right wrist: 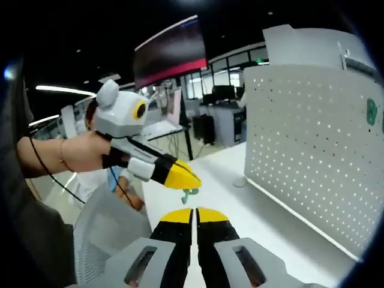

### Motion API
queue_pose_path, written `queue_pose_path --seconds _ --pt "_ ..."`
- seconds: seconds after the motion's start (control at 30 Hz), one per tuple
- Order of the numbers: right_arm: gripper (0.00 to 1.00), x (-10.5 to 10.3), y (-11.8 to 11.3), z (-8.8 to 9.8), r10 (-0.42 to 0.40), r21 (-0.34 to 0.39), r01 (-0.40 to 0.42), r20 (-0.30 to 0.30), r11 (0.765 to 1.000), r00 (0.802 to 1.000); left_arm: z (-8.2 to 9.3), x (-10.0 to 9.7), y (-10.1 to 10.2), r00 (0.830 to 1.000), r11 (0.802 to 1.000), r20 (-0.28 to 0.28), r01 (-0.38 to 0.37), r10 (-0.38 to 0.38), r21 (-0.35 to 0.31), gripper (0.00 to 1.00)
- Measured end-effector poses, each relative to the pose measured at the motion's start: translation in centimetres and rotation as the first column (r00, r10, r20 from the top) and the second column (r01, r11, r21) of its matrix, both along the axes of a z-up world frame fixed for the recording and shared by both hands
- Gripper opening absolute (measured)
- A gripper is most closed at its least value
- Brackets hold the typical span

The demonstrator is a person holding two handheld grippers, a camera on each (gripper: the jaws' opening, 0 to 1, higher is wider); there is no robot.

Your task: Insert the hook assembly into the mounting plate slot until the hook locks in place.

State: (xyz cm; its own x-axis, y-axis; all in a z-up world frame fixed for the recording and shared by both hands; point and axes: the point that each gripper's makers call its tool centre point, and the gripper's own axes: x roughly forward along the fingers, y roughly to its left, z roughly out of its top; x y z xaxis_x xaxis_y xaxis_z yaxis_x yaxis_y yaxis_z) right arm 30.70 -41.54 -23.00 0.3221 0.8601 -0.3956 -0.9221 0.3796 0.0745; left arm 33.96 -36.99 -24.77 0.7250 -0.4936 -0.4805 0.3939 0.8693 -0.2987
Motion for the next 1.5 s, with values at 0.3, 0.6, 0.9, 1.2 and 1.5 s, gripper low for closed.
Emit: queue_pose_path --seconds 0.3,0.6,0.9,1.2,1.5 --pt "0.05 -0.2 0.8 0.5 0.018 -0.017 -0.017 0.074 1.0 0.997 0.1 -0.3 -0.8 0.997 0.989 -0.062 -0.046 0.038 -0.14 0.03" --pt "0.07 -0.3 1.4 0.2 0.032 -0.034 -0.028 0.106 0.999 0.994 0.9 -0.4 -1.9 0.995 0.972 -0.094 -0.053 0.032 -0.23 0.03" --pt "0.05 0.2 1.5 0.3 0.014 -0.057 -0.004 0.17 0.998 0.985 1.1 -0.4 -3.0 0.99 0.94 -0.135 -0.092 0.049 -0.33 0.03" --pt "0.02 0.4 1.4 0.8 0.0 -0.053 0.012 0.216 0.999 0.976 1.2 -0.6 -2.9 0.982 0.893 -0.174 -0.14 0.07 -0.428 0.03" --pt "0.01 0.5 1.3 0.9 -0.005 -0.048 0.017 0.227 0.999 0.974 1.5 -0.7 -3.4 0.977 0.865 -0.196 -0.168 0.083 -0.473 0.03"
